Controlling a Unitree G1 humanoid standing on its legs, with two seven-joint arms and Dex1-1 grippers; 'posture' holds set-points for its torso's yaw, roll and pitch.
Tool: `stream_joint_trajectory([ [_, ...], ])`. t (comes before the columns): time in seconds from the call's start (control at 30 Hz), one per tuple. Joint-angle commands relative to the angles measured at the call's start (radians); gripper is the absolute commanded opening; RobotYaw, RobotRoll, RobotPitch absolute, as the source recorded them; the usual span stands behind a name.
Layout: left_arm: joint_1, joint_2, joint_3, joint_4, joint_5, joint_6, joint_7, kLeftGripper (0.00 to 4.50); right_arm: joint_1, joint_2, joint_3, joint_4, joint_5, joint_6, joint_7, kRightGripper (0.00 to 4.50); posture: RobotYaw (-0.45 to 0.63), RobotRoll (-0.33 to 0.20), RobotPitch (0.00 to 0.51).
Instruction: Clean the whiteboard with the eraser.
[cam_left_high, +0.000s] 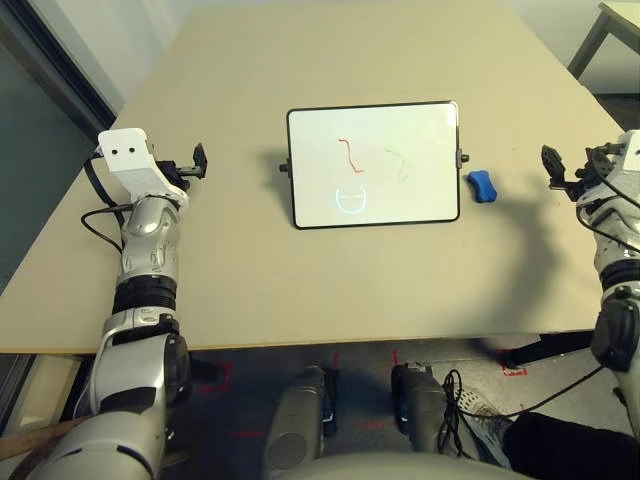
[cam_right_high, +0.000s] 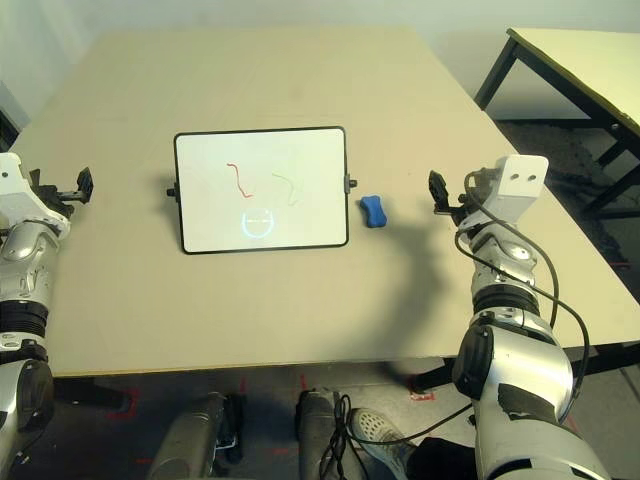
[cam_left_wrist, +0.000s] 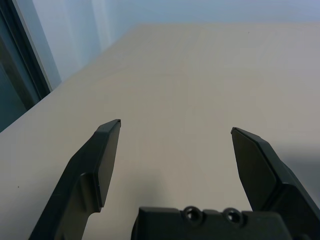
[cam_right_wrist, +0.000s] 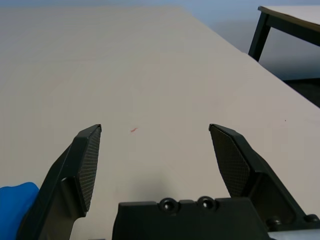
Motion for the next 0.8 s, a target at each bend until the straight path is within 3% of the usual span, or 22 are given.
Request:
stream_joint_trajectory([
  [0.03,0.002,-0.015,0.014,0.010,-0.019,0.015,0.007,4.50,-0.009,0.004,0.004,0.026,-0.007,0.017,-0.005,4.46,0.00,0.000,0.154],
  [0.2,-0.027,-0.033,0.007,-0.003,-0.031,0.036,0.003,4.50,-0.029,0.002,0.017,0.024,-0.021,0.025,-0.013,4.46,-0.01,0.000,0.148],
  [0.43,-0.120,0.002,-0.011,-0.105,-0.068,0.152,-0.091,4.50,-0.086,-0.003,0.044,-0.041,-0.043,0.126,-0.052,4.46,-0.01,0.000,0.139],
  [0.57,-0.156,0.027,-0.057,-0.213,-0.086,0.255,-0.202,4.50,-0.081,0.030,0.073,-0.168,-0.035,0.307,-0.070,4.46,-0.01,0.000,0.133],
  [0.8,-0.162,-0.020,-0.122,-0.379,-0.129,0.449,-0.275,4.50,0.034,0.125,0.110,-0.467,-0.033,0.578,-0.162,4.46,0.00,0.000,0.127],
])
